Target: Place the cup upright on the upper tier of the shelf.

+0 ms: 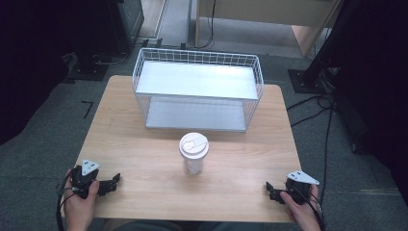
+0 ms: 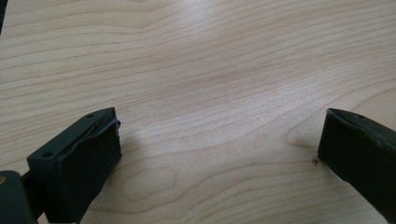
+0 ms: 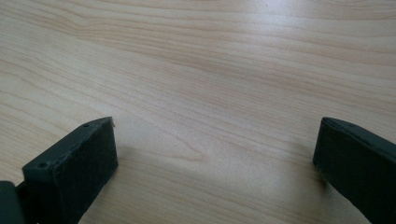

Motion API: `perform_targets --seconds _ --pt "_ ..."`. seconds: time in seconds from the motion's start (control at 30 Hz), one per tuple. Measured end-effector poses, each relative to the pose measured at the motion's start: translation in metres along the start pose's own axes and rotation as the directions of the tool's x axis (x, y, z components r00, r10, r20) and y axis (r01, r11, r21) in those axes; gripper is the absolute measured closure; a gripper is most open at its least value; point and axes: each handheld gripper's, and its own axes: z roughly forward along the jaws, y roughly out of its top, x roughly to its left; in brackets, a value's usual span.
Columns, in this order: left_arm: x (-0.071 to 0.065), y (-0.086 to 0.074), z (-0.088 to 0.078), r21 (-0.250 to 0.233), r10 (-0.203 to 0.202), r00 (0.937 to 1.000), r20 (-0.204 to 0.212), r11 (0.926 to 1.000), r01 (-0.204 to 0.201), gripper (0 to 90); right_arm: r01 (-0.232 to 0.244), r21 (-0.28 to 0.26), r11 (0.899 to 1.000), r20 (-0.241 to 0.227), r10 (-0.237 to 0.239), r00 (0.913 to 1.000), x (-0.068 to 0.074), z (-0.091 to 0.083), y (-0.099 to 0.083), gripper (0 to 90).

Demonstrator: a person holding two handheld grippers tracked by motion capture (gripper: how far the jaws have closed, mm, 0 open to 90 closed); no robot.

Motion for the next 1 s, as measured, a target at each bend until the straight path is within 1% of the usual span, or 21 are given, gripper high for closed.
perform_targets --seconds 0.1,0.17,0.2,0.23,0.27,0.3,0.37,0.4,0.43,0.47,0.6,0.63,0.67,0.7,0.73,0.8,0.83,0.87,0.97,1.0 --pt "0.000 0.000 0.000 0.004 0.002 1.0000 0.000 1.0000 -0.002 0.0 -0.008 -0.001 1.000 0.008 0.008 0.9999 0.001 0.000 0.000 0.0" --pt "-0.001 0.001 0.000 0.004 -0.009 0.9999 -0.010 0.9999 0.009 0.0 -0.015 0.006 1.000 0.017 0.015 0.9997 0.002 0.000 0.001 0.0" --pt "-0.003 0.001 0.001 0.004 -0.022 0.9995 -0.022 0.9997 0.022 0.0 -0.009 0.015 1.000 0.019 0.009 0.9998 0.005 -0.001 0.002 0.0" --pt "-0.003 0.001 0.001 0.004 -0.022 0.9995 -0.022 0.9997 0.022 0.0 -0.009 0.015 1.000 0.019 0.009 0.9998 0.005 -0.001 0.002 0.0" --pt "-0.003 0.001 0.001 0.004 -0.022 0.9995 -0.022 0.9997 0.022 0.0 -0.009 0.009 1.000 0.026 0.009 0.9996 0.008 -0.002 0.002 0.0" --pt "-0.003 0.001 0.001 0.004 -0.022 0.9995 -0.022 0.9997 0.022 0.0 -0.010 -0.002 1.000 0.022 0.010 0.9997 0.010 -0.003 0.003 0.0" --pt "-0.004 0.002 0.002 0.005 -0.018 0.9996 -0.019 0.9998 0.019 0.0 -0.018 -0.023 1.000 -0.002 0.018 0.9998 0.016 -0.006 0.005 0.0" --pt "-0.004 0.002 0.002 0.005 -0.017 0.9997 -0.017 0.9998 0.018 0.0 -0.010 -0.033 0.999 -0.009 0.009 0.9999 0.019 -0.008 0.007 0.0" --pt "-0.004 0.002 0.001 0.002 -0.020 0.9996 -0.018 0.9998 0.020 0.0 0.007 -0.052 0.999 -0.026 -0.008 0.9996 0.028 -0.011 0.012 0.0" --pt "-0.004 0.002 0.001 0.002 -0.020 0.9996 -0.018 0.9998 0.020 0.0 0.007 -0.052 0.999 -0.026 -0.008 0.9996 0.028 -0.011 0.012 0.0" --pt "-0.004 0.001 0.001 0.004 -0.018 0.9996 -0.019 0.9998 0.019 0.0 0.023 -0.090 0.996 -0.076 -0.030 0.9967 0.047 -0.016 0.020 0.0" --pt "-0.004 0.002 0.002 0.002 -0.025 0.9994 -0.022 0.9997 0.025 0.0 0.028 -0.102 0.994 -0.097 -0.038 0.9945 0.057 -0.018 0.025 0.0" --pt "-0.004 0.002 0.002 0.002 -0.025 0.9994 -0.022 0.9997 0.025 0.0 0.028 -0.102 0.994 -0.097 -0.038 0.9945 0.057 -0.018 0.025 0.0" --pt "-0.004 0.002 0.002 0.003 -0.023 0.9995 -0.023 0.9997 0.023 0.0 0.032 -0.113 0.993 -0.128 -0.047 0.9906 0.066 -0.020 0.029 0.0" --pt "-0.004 0.002 0.002 0.003 -0.024 0.9995 -0.023 0.9997 0.024 0.0 0.032 -0.113 0.993 -0.128 -0.047 0.9906 0.066 -0.020 0.029 0.0" --pt "-0.004 0.002 0.002 0.003 -0.024 0.9995 -0.023 0.9997 0.024 0.0 0.038 -0.116 0.992 -0.155 -0.056 0.9864 0.075 -0.021 0.032 0.0" --pt "-0.004 0.002 0.002 0.003 -0.024 0.9995 -0.023 0.9997 0.024 0.0 0.036 -0.126 0.991 -0.177 -0.058 0.9826 0.082 -0.022 0.036 0.0" --pt "-0.004 0.002 0.002 0.003 -0.023 0.9995 -0.023 0.9997 0.023 0.0 0.036 -0.126 0.991 -0.177 -0.058 0.9826 0.082 -0.022 0.036 0.0" --pt "-0.004 0.002 0.002 0.003 -0.024 0.9995 -0.023 0.9997 0.024 0.0 0.029 -0.137 0.990 -0.198 -0.056 0.9785 0.090 -0.024 0.042 0.0" --pt "-0.004 0.002 0.002 0.003 -0.024 0.9995 -0.023 0.9997 0.024 0.0 0.031 -0.145 0.989 -0.204 -0.060 0.9772 0.095 -0.025 0.046 0.0"
